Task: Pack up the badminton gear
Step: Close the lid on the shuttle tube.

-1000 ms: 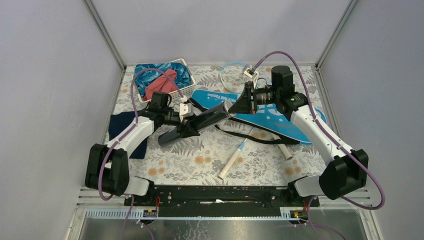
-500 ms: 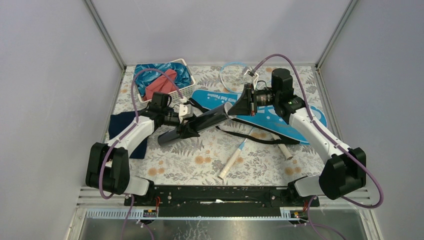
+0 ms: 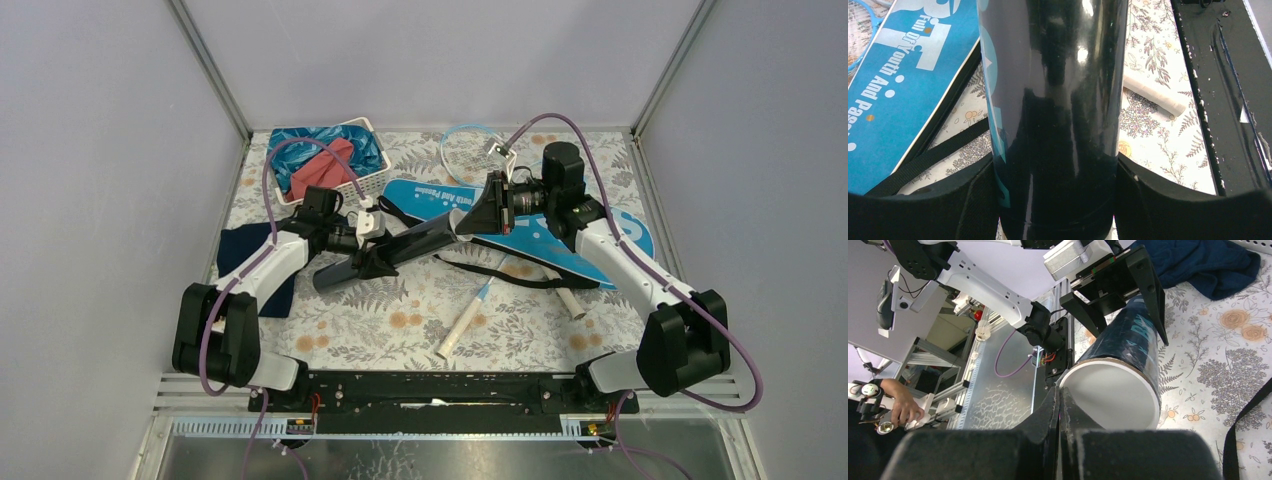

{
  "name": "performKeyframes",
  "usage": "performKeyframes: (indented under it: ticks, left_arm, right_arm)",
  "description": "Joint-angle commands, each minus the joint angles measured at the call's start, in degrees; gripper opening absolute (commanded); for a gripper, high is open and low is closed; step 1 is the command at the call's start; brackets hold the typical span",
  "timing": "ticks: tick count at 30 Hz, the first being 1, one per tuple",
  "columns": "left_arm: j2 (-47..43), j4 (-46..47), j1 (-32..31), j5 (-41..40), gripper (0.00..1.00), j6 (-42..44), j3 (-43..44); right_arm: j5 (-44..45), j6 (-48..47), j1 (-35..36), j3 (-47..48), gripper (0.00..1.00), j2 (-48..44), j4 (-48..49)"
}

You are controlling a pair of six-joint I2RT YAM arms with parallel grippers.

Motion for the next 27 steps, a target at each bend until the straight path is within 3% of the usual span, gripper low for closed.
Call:
performKeyframes:
  ticks: [1, 9, 27]
  left_arm:
    - [0.5, -2.43, -0.34, 6.32, 0.0, 6.18, 1.89]
    - [2.0, -7.22, -0.47, 7.05, 0.0, 10.93, 3.32]
    - [2.13, -7.39, -0.52, 8.87, 0.0, 10.03, 4.52]
  right_arm:
    - [0.19, 0.11, -0.12, -1.06, 0.0, 1.23, 4.24]
    - [-0.89, 2.78, -0.04, -2.12, 0.0, 1.52, 8.55]
    - [-1.32, 31.01, -0.03, -11.11, 0.0, 1.1, 47.76]
